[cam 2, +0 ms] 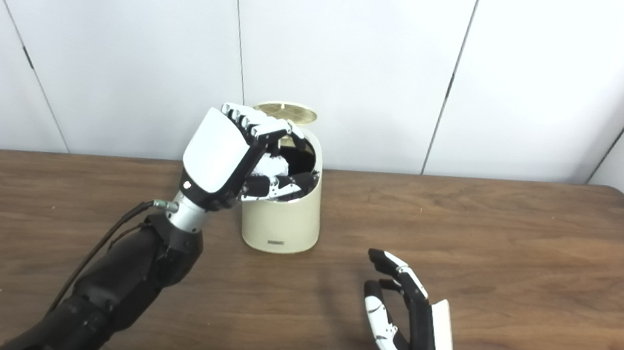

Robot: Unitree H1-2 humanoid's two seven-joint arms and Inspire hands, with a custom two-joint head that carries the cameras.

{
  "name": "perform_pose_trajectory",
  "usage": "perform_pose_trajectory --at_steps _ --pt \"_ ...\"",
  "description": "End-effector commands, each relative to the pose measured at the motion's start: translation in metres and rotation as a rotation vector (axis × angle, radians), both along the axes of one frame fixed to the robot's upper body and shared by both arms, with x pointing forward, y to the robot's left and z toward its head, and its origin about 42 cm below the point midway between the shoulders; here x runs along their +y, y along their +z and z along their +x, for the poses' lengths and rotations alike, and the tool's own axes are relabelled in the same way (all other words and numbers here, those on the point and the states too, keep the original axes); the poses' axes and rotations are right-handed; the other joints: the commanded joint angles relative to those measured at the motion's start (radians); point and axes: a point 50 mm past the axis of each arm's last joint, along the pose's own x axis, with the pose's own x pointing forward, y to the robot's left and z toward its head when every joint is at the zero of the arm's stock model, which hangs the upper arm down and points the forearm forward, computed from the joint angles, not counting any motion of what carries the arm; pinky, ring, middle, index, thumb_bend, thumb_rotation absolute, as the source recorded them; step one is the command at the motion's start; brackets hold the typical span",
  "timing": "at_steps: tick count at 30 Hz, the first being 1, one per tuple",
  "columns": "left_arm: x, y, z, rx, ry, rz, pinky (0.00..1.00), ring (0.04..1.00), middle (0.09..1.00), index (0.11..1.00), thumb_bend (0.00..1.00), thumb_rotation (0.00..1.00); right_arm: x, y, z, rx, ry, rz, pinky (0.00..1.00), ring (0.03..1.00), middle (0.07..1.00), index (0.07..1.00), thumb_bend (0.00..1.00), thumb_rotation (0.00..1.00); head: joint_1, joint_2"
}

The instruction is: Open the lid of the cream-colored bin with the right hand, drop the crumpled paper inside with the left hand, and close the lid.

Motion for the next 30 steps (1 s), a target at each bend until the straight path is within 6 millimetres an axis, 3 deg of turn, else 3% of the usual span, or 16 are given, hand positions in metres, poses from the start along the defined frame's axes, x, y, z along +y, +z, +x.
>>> perform_pose_trajectory --at_steps 1,30 --pt "-0.005 0.032 0.011 -0.082 -0.014 -0.049 0.08 0.113 0.182 0.470 0.51 0.03 0.004 0.007 -0.001 -0.050 0.004 0.004 0.67 0.759 0.757 0.747 0.13 0.73 -0.002 0.000" --pt "-0.022 0.022 0.028 0.030 -0.016 -0.068 0.09 0.117 0.168 0.470 0.51 0.03 0.014 0.009 0.001 -0.061 0.012 0.013 0.67 0.756 0.753 0.744 0.11 0.71 -0.022 -0.001"
